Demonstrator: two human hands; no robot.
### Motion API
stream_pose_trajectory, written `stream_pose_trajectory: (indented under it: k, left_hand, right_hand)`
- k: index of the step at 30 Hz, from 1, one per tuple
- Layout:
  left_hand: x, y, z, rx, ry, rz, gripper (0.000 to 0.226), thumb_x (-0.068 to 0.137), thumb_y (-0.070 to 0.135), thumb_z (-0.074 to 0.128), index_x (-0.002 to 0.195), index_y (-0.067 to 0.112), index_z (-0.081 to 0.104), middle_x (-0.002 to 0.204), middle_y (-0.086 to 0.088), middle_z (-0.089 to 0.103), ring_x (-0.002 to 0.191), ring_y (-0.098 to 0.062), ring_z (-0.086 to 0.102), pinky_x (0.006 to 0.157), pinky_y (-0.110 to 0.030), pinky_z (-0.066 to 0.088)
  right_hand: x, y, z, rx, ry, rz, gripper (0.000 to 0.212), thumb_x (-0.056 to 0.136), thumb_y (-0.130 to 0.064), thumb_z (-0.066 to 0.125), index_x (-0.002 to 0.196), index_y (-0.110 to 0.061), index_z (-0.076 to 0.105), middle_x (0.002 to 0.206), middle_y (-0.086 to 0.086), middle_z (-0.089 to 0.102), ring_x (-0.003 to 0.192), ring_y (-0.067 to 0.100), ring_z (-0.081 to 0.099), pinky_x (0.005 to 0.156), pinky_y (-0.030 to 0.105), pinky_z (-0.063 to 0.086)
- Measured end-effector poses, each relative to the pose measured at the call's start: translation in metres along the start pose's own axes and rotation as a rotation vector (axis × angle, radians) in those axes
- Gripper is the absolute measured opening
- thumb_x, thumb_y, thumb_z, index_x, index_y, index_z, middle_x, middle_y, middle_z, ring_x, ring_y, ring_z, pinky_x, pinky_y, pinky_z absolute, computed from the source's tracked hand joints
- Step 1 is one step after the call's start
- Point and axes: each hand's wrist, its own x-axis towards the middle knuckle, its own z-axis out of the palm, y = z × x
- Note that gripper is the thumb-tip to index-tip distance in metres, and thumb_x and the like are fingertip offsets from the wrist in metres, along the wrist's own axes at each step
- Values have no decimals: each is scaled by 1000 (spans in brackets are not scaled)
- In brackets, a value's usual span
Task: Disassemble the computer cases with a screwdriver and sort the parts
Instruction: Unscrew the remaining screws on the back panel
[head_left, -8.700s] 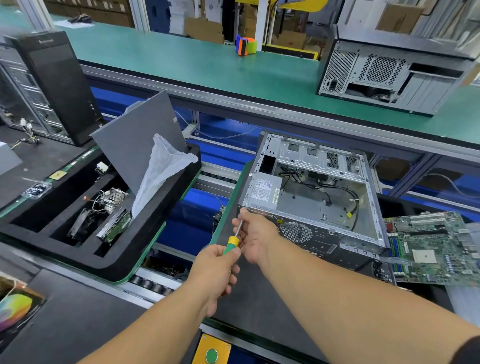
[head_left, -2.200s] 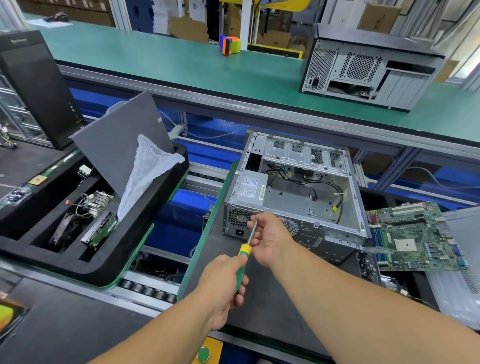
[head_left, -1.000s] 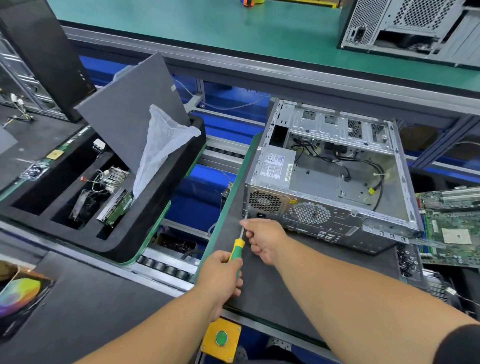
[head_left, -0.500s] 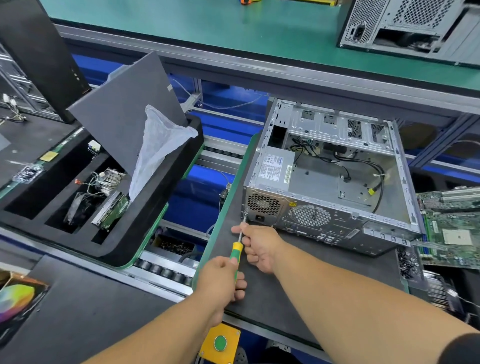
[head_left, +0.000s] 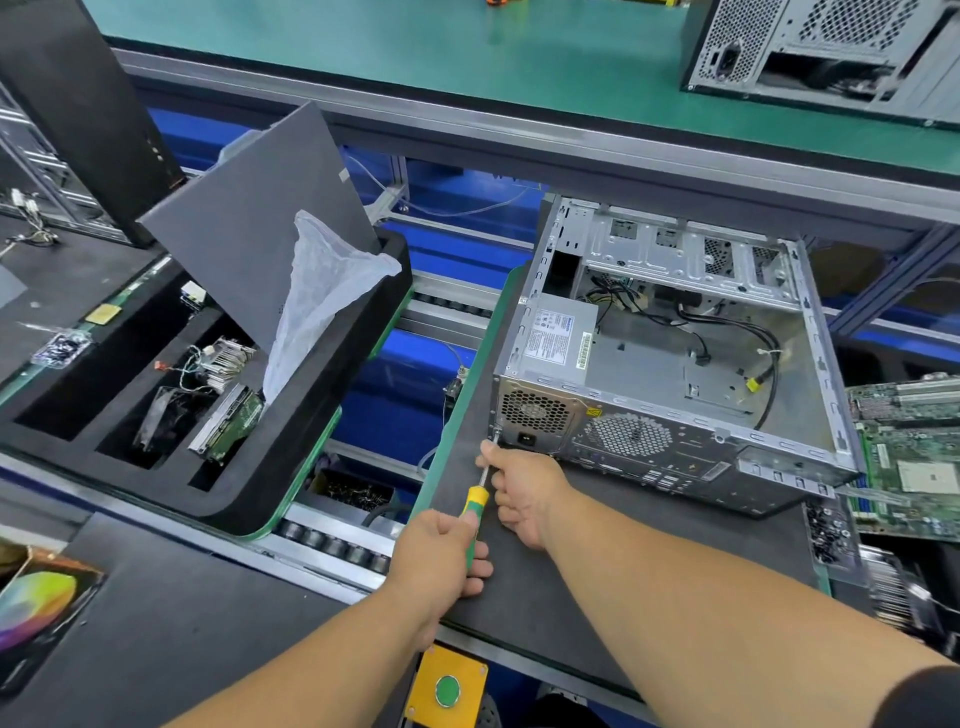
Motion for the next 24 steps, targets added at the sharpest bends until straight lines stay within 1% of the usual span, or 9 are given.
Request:
stream_pose_trajectory:
  k: [3,5,7,10,12,14,17,20,24]
  left_hand:
    - [-1,2,-2,-3,-25,-46,46,112,39,38,106,2,65,80,-12,75,65,-20,69,53,-28,52]
    - [0,4,-2,-7,-37,-76,49,112,40,35,107,4,68,78,-10,76,64,-20,70,51,-27,51]
    - [2,6,-3,-33,-61,-92,45,110,43,41,109,7,68,79,-11,76,64,-21,70,50,-28,50]
    - [5,2,-7,4,-108,-33,34,100,40,66,114,10,61,83,-12,75,67,-22,72,50,-28,52]
    - [6,-2,-11,12,-115,-1,39,92,31,79,113,9,54,83,-13,76,68,-24,73,50,-29,52]
    - [9,-5,-13,-5,-107,7,40,91,25,80,111,7,51,82,-14,76,69,-26,74,49,-29,52]
    - [11,-6,-13,1,-95,-11,34,100,34,68,110,4,54,85,-15,78,72,-27,76,49,-29,52]
    - [12,-7,-13,9,-109,-19,41,106,43,54,109,3,60,86,-16,78,71,-26,76,48,-29,52]
    - [15,-7,-14,14,-134,-46,53,109,49,43,107,2,67,88,-18,78,70,-26,75,48,-28,53]
  right_hand:
    - [-2,-1,-5,30,-45,7,26,105,-33,55,102,-12,70,53,-6,31,41,9,17,39,22,14]
    - [-2,0,-3,25,-24,-5,22,103,-29,59,97,-11,70,51,-7,31,41,9,18,40,23,14]
    - [-3,-1,1,27,22,-15,16,98,-26,68,89,-13,67,49,-7,31,41,9,19,40,22,14]
    - [-2,0,6,38,128,-29,21,89,-26,79,79,-17,62,52,-4,36,43,11,23,40,23,19]
    - [-2,2,8,33,177,-55,23,85,-28,83,80,-17,64,56,-3,43,46,12,29,41,25,25]
    - [-2,3,10,47,206,-74,26,82,-31,86,87,-14,68,60,-2,46,47,13,31,42,25,27]
    - [-3,0,9,64,180,-50,28,85,-34,84,94,-12,69,56,-2,44,42,12,28,39,24,24]
    - [-4,0,2,47,57,-19,24,98,-34,67,94,-11,72,51,-4,35,40,10,20,39,23,16]
    - [-3,4,3,-10,78,-71,22,100,-29,64,94,-11,75,57,-4,41,44,9,27,40,22,20]
